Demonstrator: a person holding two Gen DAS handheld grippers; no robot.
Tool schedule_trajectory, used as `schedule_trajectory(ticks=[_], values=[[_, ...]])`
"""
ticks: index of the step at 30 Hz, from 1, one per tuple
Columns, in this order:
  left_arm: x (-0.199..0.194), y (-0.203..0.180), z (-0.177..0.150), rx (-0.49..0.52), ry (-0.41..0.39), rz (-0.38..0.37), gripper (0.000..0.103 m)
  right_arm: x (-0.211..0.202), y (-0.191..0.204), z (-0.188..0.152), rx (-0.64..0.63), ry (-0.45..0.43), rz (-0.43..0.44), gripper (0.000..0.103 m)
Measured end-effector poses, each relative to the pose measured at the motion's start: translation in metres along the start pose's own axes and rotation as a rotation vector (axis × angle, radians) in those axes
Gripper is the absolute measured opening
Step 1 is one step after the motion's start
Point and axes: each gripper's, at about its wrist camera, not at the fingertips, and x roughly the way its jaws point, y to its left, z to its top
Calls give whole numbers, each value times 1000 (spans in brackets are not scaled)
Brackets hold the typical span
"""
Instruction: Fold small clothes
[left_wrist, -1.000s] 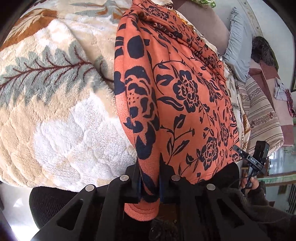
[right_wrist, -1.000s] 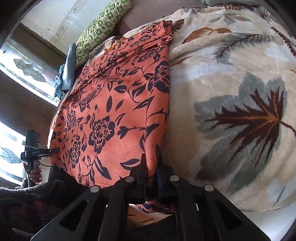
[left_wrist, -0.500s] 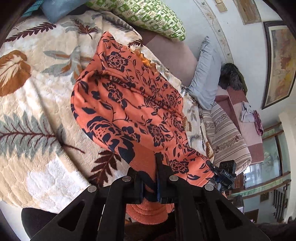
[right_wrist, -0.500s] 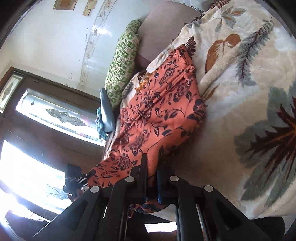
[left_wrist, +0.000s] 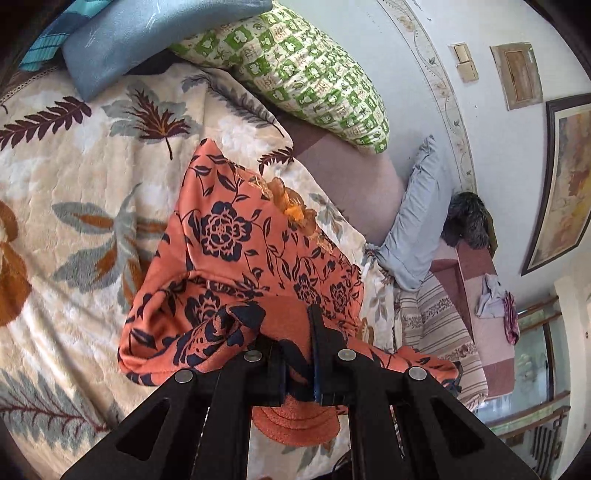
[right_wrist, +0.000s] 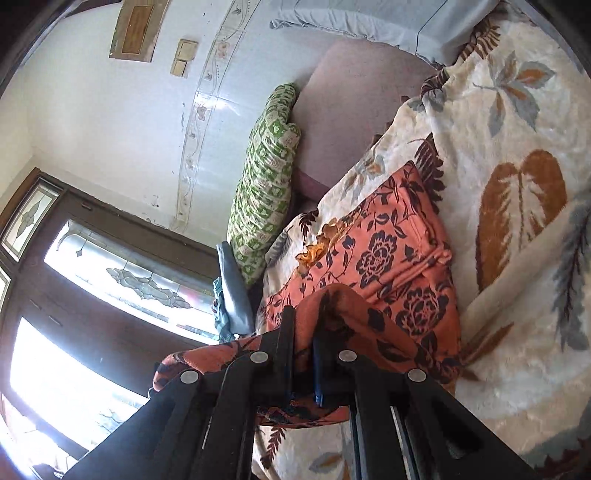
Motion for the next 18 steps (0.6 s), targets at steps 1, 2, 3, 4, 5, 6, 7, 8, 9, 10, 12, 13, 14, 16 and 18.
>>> schedule_trajectory(ticks=[1, 2, 3, 4, 5, 6, 7, 8, 9, 10, 12, 13, 14, 16, 18], values=[[5, 1, 7, -1, -6, 7, 8, 6, -2, 7, 2, -5, -8, 7], [11, 1, 13, -7, -10, 15, 8, 12, -5, 13, 7, -9, -13, 7], [17, 2, 21, -12, -13, 21, 8, 17, -9, 19, 15, -12, -14, 7], [23, 4, 28, -17, -16, 30, 8, 24, -12, 25, 22, -18, -23, 7], [29, 6, 35, -25, -19, 38, 8, 30, -15, 32, 26, -20, -32, 7], [34, 7, 41, -33, -21, 42, 8, 35, -18, 38, 30, -23, -42, 7], [40, 9, 48, -41, -23, 47, 8, 42, -21, 44, 33, -26, -52, 7], [46, 12, 54, -48, -23, 53, 8, 48, -23, 51, 30, -23, -61, 7], [54, 15, 62, -56, -19, 62, 8, 56, -25, 57, 27, -19, -76, 7], [61, 17, 68, -65, -16, 72, 8, 62, -27, 62, 23, -16, -88, 7], [77, 20, 79, -76, -17, 97, 8, 76, -29, 72, 18, -10, -105, 7], [83, 22, 84, -85, -16, 102, 8, 82, -31, 76, 19, -7, -112, 7], [89, 23, 90, -94, -16, 104, 8, 87, -32, 81, 21, -4, -118, 7], [99, 24, 102, -108, -22, 117, 8, 96, -38, 90, 39, -5, -137, 7], [110, 27, 113, -127, -22, 130, 8, 103, -47, 96, 75, -8, -154, 7]])
